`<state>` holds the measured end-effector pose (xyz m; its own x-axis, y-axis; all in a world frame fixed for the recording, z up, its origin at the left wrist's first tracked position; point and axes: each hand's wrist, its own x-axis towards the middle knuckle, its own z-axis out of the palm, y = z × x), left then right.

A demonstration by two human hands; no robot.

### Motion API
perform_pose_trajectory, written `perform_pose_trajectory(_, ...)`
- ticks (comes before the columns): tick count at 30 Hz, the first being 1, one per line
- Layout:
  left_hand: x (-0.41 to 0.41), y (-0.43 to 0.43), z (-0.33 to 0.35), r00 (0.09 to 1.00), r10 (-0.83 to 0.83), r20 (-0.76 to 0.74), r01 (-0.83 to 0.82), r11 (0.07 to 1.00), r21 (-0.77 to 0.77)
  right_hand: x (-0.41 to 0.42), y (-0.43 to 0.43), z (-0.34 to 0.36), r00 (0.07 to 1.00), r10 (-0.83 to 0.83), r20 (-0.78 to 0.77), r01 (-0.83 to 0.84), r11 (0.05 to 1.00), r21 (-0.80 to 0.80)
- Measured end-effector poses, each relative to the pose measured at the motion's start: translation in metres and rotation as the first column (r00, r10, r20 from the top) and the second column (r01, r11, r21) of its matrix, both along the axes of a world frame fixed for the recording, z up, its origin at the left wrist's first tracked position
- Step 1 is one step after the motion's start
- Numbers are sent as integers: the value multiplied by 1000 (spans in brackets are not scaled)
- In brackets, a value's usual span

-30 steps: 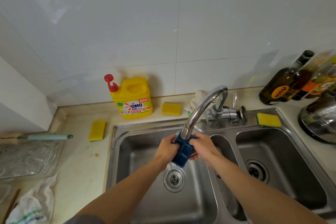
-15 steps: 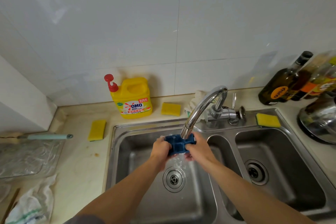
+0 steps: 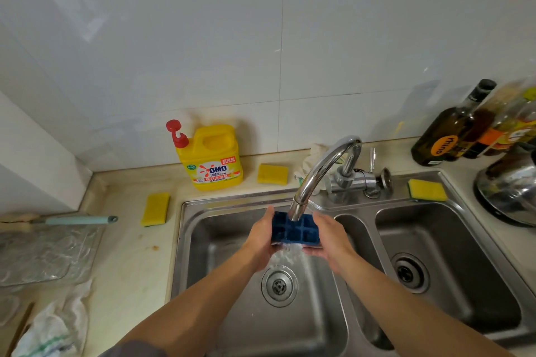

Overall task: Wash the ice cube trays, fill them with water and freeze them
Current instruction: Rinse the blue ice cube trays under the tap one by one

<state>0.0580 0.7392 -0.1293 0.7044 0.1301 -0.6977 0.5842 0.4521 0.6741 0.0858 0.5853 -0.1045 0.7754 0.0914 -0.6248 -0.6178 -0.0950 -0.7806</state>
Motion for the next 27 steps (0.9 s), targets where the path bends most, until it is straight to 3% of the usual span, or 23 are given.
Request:
perform_pose_trajectory(9, -2, -5, 0, 998, 22, -57, -26, 996, -86, -8, -9, 3, 991, 98, 92, -93, 994, -56)
perform_pose_trajectory(13, 2, -14, 3, 999, 37, 27, -36, 999, -22, -8, -27, -2, 999, 31, -14, -30, 999, 28)
perform_pose_trajectory(18, 2, -27, 14, 990, -77, 119, 54, 980, 190, -8, -40, -5, 976, -24, -214, 62, 983, 174)
perform_pose_trajectory(22, -1, -29, 20, 991, -21, 133, -12, 971, 240, -5, -36, 4, 963, 56, -262, 13, 967, 253)
perform_pose_trajectory(27, -9, -16, 21, 981, 183, 65, -194, 949, 248, -4, -26, 17, 954, 196, -225, -123, 945, 302)
